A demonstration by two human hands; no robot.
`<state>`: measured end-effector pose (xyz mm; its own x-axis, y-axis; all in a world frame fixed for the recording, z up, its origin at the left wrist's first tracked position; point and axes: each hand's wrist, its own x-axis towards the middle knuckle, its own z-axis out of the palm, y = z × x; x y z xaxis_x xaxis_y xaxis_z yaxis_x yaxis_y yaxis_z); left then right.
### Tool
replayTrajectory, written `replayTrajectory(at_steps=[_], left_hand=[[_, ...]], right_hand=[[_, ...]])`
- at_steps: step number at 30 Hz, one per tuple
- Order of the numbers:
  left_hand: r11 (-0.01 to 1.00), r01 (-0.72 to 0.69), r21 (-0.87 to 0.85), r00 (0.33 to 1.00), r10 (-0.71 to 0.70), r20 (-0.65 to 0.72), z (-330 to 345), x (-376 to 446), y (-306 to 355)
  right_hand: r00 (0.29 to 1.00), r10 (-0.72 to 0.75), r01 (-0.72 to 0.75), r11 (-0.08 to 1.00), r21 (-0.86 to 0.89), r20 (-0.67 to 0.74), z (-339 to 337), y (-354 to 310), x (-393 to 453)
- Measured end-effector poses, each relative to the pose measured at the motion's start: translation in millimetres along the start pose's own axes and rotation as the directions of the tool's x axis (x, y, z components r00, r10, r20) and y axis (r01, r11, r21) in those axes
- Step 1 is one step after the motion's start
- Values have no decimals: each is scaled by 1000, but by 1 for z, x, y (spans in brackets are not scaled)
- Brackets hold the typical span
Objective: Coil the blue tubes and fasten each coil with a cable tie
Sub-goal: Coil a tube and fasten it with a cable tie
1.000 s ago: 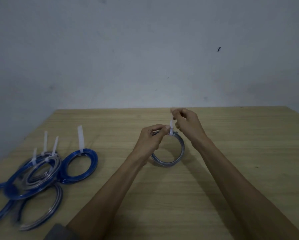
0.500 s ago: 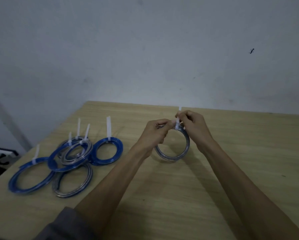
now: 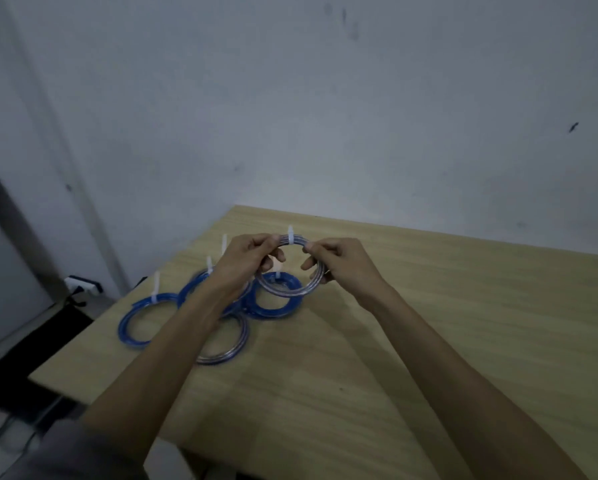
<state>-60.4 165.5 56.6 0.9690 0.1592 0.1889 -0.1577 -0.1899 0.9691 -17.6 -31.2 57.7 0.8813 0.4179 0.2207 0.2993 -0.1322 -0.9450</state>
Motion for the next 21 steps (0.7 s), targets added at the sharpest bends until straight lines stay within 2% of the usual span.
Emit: replayTrajectory(at_steps=[3, 7, 9, 12, 14, 16, 21], left_hand=[[998, 26, 55, 996, -21, -91, -35, -8, -7], [958, 5, 286, 971, 63, -229, -82, -16, -24], [870, 13, 493, 962, 123, -242, -100, -18, -39], [667, 97, 739, 953, 151, -262, -119, -20, -63], [587, 132, 799, 939, 184, -291, -126, -24, -71], [544, 133, 828, 923, 237, -304, -127, -28, -74], [562, 156, 812, 902, 254, -349, -121, -31, -75]], right_hand=[[999, 24, -25, 999, 32, 48, 38, -6, 12], [991, 106, -112, 992, 65, 86, 80, -5, 28], [990, 115, -113, 993, -24, 86, 97, -3, 35], [995, 75, -57, 962, -268, 59, 119, -2, 40], [998, 31, -6, 921, -390, 58, 129, 0, 43], [998, 17, 12, 897, -441, 61, 135, 1, 43], [997, 15, 28, 861, -508, 81, 138, 4, 42]])
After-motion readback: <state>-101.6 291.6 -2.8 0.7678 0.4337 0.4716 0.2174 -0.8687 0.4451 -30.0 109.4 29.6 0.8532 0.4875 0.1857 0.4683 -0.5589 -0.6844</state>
